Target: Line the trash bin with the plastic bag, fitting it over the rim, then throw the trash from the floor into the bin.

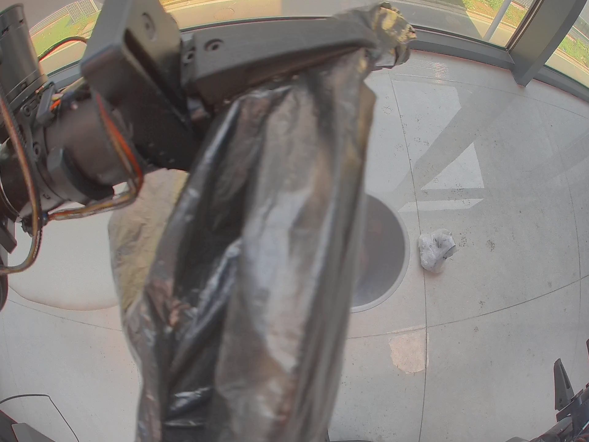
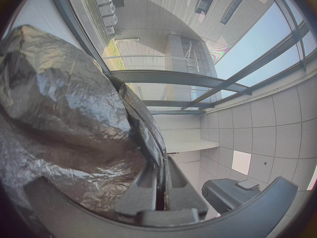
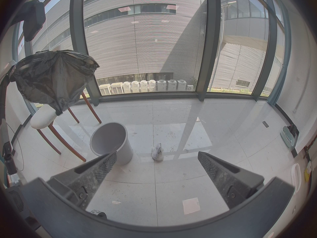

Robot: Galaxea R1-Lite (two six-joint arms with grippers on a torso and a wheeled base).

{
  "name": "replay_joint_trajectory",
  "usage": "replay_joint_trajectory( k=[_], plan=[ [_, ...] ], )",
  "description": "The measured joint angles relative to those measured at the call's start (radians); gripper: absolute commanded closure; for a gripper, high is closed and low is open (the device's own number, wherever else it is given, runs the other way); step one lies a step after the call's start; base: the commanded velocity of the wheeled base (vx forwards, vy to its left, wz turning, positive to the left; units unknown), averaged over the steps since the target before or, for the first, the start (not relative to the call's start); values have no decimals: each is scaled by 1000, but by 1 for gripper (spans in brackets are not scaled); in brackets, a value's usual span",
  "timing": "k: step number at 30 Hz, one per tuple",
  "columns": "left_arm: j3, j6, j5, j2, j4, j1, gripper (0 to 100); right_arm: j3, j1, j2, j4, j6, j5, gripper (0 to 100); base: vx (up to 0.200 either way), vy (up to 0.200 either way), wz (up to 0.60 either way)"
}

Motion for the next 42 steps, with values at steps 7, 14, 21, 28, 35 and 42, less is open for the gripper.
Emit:
replay_joint_trajectory(
  k=[7,14,21,28,35,42],
  plan=[
    [-56,1,16,59,-1,-53,100,0,0,0,0,0,0,0,0,0,0],
    [-82,18,2,88,0,-57,100,0,-1,0,0,0,-1,0,0,0,0],
    [-93,68,-38,105,-2,-16,100,0,-1,0,0,0,-1,0,0,0,0],
    [-95,155,-55,143,-7,41,100,0,-1,0,0,0,-1,0,0,0,0],
    [-95,196,-56,196,-20,56,100,0,-1,0,0,0,-1,0,0,0,0],
    [-81,196,-56,217,-21,57,100,0,-1,0,0,0,-1,0,0,0,0]
  ],
)
